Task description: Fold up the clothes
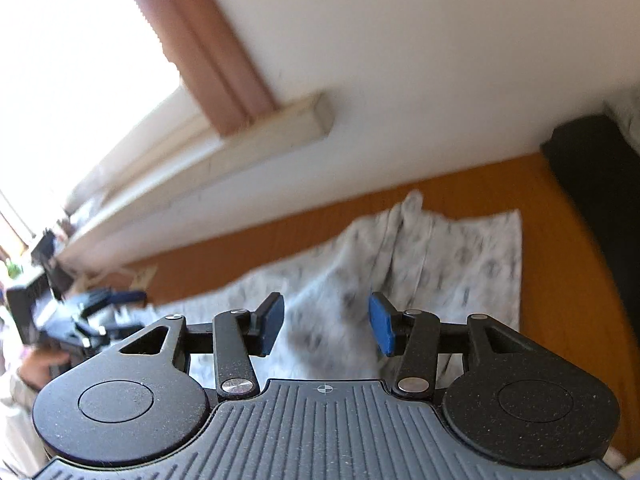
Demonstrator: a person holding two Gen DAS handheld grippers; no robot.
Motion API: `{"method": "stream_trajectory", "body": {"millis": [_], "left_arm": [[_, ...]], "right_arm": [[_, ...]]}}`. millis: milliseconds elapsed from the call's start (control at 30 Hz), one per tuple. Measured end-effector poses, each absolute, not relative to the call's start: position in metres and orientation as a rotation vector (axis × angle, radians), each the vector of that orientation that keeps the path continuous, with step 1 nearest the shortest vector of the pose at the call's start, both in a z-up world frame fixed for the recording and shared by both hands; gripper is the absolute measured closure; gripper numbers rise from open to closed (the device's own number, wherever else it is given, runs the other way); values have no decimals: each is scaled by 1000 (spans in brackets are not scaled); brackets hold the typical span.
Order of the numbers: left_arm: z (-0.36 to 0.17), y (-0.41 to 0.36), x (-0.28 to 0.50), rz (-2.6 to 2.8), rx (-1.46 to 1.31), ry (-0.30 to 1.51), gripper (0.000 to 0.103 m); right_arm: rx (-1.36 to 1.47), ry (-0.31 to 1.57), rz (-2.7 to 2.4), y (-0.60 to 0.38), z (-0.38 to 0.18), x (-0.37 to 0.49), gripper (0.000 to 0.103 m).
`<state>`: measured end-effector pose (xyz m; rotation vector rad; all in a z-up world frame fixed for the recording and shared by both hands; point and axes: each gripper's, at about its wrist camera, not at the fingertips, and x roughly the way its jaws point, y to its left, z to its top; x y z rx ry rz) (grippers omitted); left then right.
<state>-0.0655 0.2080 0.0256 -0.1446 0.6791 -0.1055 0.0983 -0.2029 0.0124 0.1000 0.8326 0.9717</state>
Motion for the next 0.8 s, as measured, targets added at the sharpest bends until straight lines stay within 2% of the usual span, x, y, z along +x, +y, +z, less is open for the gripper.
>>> {"method": "stream_trajectory", "body": {"millis": [67, 233, 267, 367, 467, 567, 667, 700, 733, 800], "left_arm": [[26, 208, -65, -105, -144, 679, 0], [28, 208, -69, -100, -140, 671, 0], [30, 209, -71, -98, -138, 667, 0], [34, 210, -77, -93, -133, 655, 0], [38, 211, -83, -87, -129, 643, 0], [42, 212, -89, -81, -124, 631, 1], [54, 211, -110, -72, -79, 625, 7], [57, 209, -119, -64, -54, 622, 13], [60, 207, -127, -60, -30, 627, 27], [64, 203, -146, -50, 11, 630, 44]], "right_arm": [[77, 825, 969, -206, 18, 91, 98], [20, 806, 961, -214, 32, 73, 98], [-5, 812, 944, -212, 31, 72, 90], [-84, 829, 875, -204, 22, 76, 56], [-12, 757, 862, -201, 20, 80, 48], [38, 708, 865, -194, 13, 79, 28], [-5, 697, 863, -182, -2, 75, 28], [-41, 696, 858, -177, -8, 73, 27], [-79, 687, 850, -173, -14, 71, 26], [-152, 661, 835, -166, -25, 66, 20]]}}
